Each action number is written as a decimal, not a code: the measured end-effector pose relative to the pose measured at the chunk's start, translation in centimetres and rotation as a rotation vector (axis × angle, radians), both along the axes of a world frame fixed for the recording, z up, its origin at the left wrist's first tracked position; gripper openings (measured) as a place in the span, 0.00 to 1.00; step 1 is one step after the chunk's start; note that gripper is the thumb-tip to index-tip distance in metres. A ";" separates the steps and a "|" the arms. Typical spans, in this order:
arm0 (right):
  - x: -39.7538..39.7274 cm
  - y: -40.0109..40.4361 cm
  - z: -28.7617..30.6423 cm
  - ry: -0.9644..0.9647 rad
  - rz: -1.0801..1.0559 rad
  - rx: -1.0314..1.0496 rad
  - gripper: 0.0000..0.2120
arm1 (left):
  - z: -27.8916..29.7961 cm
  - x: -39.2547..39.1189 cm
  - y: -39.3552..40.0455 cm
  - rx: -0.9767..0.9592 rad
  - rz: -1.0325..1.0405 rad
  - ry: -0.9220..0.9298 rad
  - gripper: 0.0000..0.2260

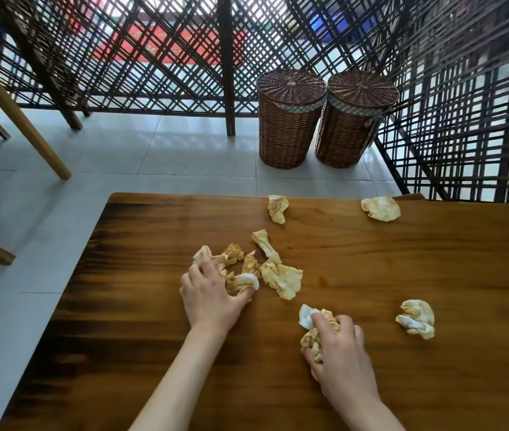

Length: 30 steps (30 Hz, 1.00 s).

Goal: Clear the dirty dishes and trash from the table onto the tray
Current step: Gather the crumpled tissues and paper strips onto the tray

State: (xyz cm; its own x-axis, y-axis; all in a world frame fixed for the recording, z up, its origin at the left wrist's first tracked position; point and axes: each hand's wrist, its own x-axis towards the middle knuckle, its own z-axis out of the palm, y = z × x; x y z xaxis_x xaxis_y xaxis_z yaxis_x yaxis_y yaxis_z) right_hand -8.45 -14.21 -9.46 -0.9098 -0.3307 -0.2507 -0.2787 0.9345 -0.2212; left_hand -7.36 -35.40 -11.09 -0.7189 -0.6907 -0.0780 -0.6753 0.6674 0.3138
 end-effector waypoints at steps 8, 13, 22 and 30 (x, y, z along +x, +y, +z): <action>0.4 0.5 0.3 -0.019 0.021 -0.033 0.26 | 0.2 0.2 1.9 0.147 -0.109 0.104 0.24; 0.5 1.5 0.6 0.015 -0.016 -0.100 0.19 | 0.4 2.0 0.6 0.191 -0.007 0.270 0.15; 0.8 3.4 1.9 0.025 -0.020 -0.146 0.21 | 2.2 -4.5 2.9 0.215 -0.242 0.297 0.25; 0.8 4.5 3.1 0.023 0.005 -0.154 0.21 | 0.7 -6.7 4.5 0.147 -0.396 -0.104 0.31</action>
State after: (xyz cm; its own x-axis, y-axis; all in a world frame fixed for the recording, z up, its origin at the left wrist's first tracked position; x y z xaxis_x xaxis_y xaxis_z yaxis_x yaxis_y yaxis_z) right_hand -7.65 -9.66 -6.36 -0.9130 -0.3681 -0.1760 -0.2898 0.8887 -0.3553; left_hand -14.05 -30.90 -10.39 -0.9091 -0.3397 -0.2411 -0.4096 0.8343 0.3689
